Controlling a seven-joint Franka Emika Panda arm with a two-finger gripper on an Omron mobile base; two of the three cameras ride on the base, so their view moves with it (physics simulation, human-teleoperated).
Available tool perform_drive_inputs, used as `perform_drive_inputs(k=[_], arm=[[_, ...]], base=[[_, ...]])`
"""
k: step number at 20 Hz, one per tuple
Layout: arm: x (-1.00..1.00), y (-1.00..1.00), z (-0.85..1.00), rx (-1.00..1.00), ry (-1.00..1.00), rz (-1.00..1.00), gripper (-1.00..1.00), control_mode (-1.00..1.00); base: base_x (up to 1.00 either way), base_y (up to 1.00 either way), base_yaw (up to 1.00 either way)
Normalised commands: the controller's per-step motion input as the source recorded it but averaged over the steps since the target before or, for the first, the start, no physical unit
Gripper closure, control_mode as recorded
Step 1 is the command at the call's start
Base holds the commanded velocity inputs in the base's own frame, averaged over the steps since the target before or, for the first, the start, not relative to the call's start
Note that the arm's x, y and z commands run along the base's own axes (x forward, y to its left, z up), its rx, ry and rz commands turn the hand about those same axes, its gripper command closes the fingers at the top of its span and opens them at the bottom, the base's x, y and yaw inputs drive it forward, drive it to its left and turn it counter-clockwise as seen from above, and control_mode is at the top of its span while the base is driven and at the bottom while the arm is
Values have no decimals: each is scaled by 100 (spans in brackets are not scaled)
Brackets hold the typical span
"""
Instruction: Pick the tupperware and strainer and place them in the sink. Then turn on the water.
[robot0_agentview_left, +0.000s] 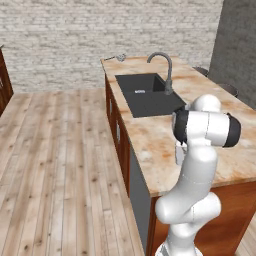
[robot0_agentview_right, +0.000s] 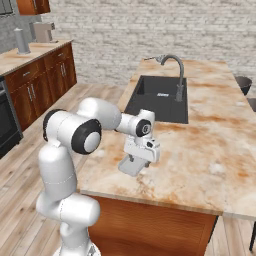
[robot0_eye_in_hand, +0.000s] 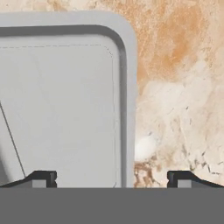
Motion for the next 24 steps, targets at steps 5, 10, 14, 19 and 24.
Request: perform_drive_inputs(k=[5, 10, 14, 19, 24], arm=[[0, 0, -11, 0, 8, 0, -100, -100], [3, -6, -18, 1, 4, 0, -100, -100], [6, -9, -14, 0, 3, -1, -100, -100], [7, -6, -12, 1, 3, 0, -100, -100], [5, -7, -39, 2, 0, 0, -100, -100]], base=[[0, 0, 0], [0, 0, 0], [0, 0, 0], [0, 0, 0], [0, 0, 0]])
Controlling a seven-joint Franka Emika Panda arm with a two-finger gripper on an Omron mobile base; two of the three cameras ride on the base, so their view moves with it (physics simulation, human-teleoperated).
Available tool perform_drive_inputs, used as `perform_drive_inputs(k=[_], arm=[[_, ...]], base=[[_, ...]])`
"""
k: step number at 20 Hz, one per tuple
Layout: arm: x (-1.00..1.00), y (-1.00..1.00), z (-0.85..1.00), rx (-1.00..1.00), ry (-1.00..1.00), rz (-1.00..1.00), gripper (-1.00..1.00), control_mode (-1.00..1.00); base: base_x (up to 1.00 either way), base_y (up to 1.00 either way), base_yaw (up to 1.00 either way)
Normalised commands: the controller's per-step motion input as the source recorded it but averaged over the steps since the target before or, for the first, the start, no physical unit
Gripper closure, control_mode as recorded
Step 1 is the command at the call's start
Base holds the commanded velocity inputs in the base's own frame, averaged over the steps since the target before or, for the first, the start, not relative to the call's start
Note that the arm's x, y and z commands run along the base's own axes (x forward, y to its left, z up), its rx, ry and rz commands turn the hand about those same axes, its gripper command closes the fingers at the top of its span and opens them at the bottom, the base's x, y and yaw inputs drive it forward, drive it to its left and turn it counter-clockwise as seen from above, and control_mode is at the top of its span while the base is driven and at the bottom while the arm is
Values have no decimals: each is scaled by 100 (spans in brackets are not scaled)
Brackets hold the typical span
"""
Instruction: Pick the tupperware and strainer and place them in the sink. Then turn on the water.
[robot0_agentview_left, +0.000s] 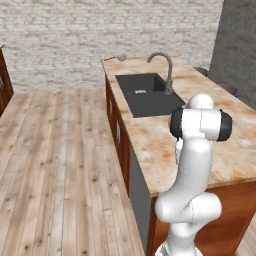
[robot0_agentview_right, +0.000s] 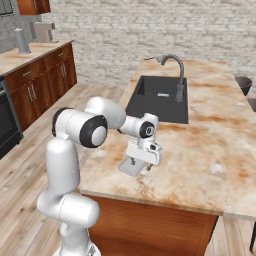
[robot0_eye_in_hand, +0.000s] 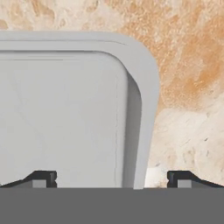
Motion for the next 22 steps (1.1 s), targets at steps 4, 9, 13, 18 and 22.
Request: perform_drive_inputs(k=[4, 9, 13, 18, 22], arm=[[1, -3, -42, 1, 0, 0, -100, -100], [0, 0, -20, 0, 2, 0, -100, -100], [0, 0, 0, 0, 0, 0, 100, -100], [0, 0, 0, 0, 0, 0, 100, -100], [0, 0, 0, 0, 0, 0, 100, -100]], base=[[0, 0, 0], [0, 0, 0], [0, 0, 0], [0, 0, 0], [0, 0, 0]])
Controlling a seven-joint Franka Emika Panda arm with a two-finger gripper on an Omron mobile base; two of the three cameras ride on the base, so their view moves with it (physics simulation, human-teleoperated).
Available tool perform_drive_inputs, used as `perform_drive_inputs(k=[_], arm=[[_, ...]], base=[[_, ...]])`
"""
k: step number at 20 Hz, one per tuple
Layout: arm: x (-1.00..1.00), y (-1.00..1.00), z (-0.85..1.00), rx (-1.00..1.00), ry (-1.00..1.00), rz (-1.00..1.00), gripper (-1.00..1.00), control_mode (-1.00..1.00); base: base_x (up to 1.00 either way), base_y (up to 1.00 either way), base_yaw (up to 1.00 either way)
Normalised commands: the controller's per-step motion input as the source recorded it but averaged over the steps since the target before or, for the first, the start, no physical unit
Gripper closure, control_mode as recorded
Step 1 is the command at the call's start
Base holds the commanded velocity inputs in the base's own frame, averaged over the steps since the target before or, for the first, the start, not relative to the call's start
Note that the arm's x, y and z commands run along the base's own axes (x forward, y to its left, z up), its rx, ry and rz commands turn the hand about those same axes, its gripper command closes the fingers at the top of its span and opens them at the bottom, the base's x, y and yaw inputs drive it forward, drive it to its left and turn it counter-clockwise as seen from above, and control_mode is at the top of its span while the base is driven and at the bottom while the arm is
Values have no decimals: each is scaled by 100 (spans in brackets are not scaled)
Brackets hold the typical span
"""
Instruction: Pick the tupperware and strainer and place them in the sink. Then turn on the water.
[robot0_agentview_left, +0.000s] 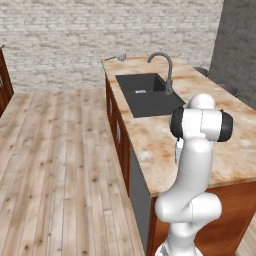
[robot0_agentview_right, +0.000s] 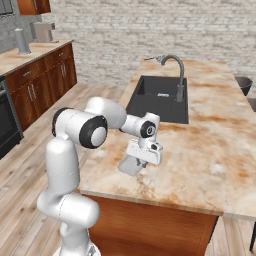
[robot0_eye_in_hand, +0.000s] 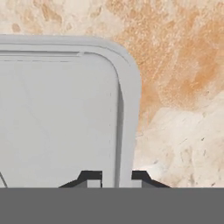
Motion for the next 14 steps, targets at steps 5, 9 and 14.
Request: perform_drive_inputs(k=[5, 9, 14], arm=[[0, -11, 4, 1, 0, 0, 100, -100], [-4, -21, 31, 4, 0, 0, 100, -100], [-20, -7, 62, 6, 0, 0, 100, -100]], base=[[0, 0, 0], [0, 0, 0], [0, 0, 0]])
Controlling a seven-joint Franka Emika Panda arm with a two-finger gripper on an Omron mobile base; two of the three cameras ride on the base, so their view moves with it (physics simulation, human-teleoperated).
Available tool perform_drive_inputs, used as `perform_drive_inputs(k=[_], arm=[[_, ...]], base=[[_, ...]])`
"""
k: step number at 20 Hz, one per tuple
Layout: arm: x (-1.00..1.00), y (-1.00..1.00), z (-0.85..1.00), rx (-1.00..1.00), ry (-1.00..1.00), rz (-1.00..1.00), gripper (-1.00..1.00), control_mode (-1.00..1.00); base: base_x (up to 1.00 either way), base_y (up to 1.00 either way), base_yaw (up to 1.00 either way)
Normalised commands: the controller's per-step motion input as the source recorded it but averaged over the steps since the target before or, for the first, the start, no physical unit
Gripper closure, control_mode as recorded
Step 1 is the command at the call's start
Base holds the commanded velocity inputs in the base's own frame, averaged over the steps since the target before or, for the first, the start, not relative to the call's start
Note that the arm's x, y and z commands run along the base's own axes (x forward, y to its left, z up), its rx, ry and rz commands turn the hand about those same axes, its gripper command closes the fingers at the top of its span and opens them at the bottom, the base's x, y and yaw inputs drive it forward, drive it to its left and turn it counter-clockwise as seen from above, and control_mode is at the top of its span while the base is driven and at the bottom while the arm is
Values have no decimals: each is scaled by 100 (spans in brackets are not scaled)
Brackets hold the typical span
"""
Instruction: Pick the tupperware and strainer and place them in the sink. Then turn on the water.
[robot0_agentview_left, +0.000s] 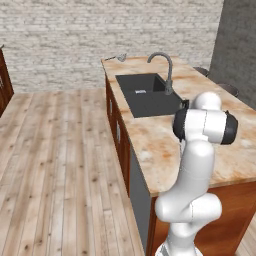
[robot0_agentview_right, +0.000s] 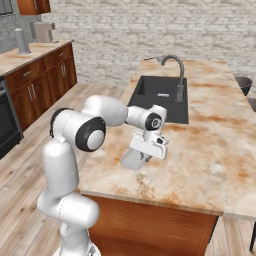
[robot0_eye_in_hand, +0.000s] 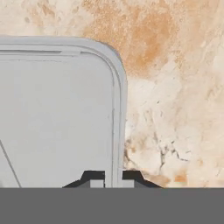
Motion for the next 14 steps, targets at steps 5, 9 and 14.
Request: perform_drive_inputs(k=[5, 9, 14], arm=[[-48, 0, 75, 6, 0, 3, 100, -100], [-66, 4, 80, 0, 0, 6, 100, -100], [-70, 29, 94, 0, 0, 8, 100, -100]], base=[[0, 0, 0], [0, 0, 0], [0, 0, 0]])
